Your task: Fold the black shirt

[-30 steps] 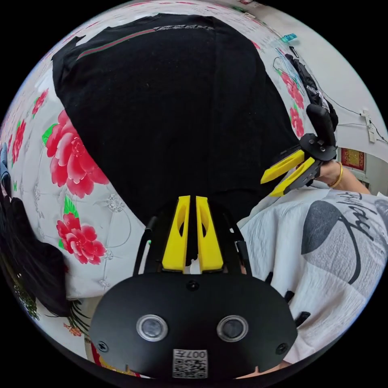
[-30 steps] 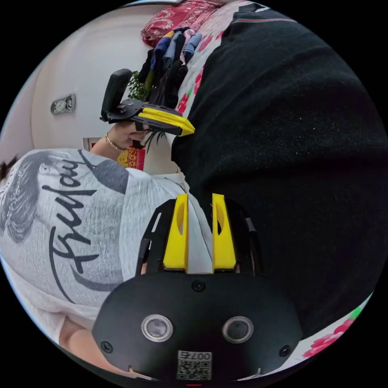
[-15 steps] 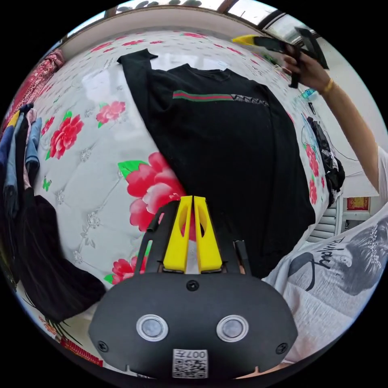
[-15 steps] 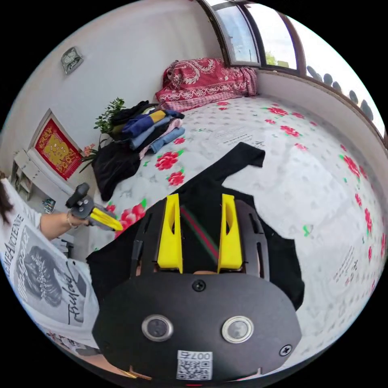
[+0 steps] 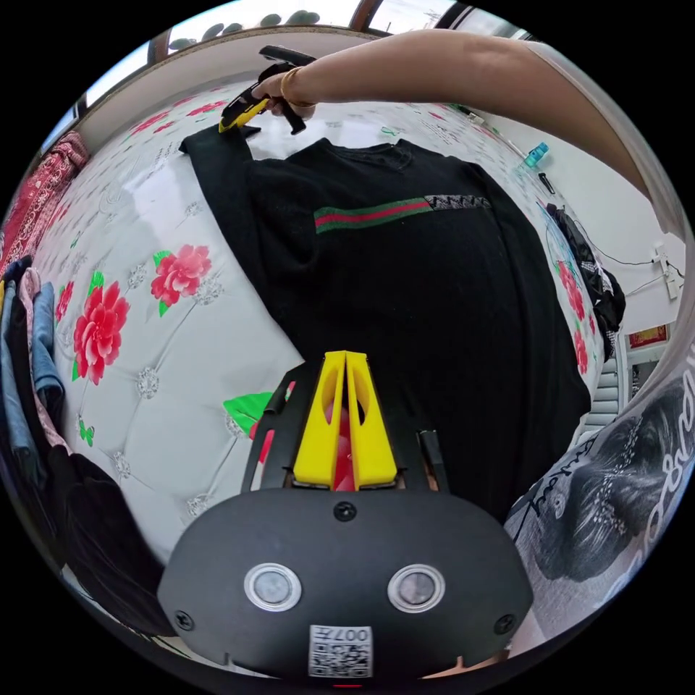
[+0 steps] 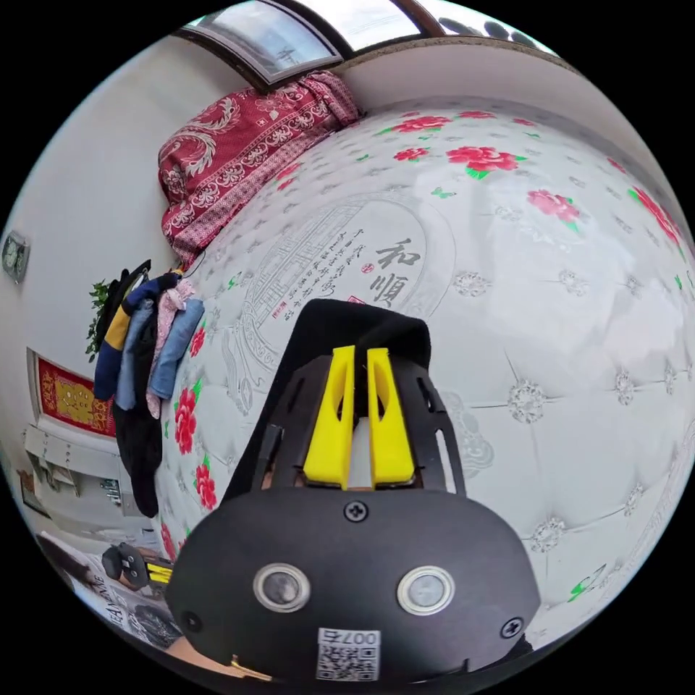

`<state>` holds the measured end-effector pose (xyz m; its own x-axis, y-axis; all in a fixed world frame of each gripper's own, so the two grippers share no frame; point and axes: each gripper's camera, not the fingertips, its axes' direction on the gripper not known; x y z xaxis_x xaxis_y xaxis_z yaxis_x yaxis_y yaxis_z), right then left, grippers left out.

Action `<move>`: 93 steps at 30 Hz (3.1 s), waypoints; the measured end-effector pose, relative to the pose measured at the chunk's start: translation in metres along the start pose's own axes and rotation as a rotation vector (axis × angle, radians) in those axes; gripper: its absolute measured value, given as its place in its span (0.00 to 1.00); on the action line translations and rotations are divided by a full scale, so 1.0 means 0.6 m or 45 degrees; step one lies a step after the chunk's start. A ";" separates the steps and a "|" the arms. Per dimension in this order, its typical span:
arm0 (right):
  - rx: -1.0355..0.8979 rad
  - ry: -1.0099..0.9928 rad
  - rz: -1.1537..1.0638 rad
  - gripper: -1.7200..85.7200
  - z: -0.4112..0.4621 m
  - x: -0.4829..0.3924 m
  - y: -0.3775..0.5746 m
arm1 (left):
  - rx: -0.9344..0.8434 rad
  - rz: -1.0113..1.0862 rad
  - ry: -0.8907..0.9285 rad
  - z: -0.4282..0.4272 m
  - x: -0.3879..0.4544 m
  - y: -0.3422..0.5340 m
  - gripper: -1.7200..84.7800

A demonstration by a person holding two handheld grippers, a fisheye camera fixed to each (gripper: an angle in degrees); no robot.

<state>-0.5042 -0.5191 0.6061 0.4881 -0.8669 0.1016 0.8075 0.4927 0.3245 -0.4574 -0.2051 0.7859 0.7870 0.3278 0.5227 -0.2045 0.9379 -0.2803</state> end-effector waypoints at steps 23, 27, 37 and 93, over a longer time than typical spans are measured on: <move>0.638 0.706 0.033 0.02 -0.542 -0.389 0.804 | 0.060 -0.280 -0.249 0.008 0.032 0.004 0.01; 0.497 0.636 0.256 0.02 -0.503 -0.343 0.827 | 0.039 -0.284 -0.236 0.004 0.031 0.000 0.01; 0.393 0.518 0.456 0.04 -0.449 -0.324 0.931 | -0.013 -0.285 -0.318 0.023 0.031 0.010 0.01; -0.440 0.752 -0.743 0.04 -0.127 -0.566 0.998 | -0.143 -0.311 -0.090 0.112 0.228 0.365 0.01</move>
<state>-0.1614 0.0764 0.6945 -0.0174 -0.8530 -0.5216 0.9883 0.0643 -0.1380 -0.4335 0.0527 0.8504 0.7615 0.1046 0.6397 0.0550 0.9729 -0.2245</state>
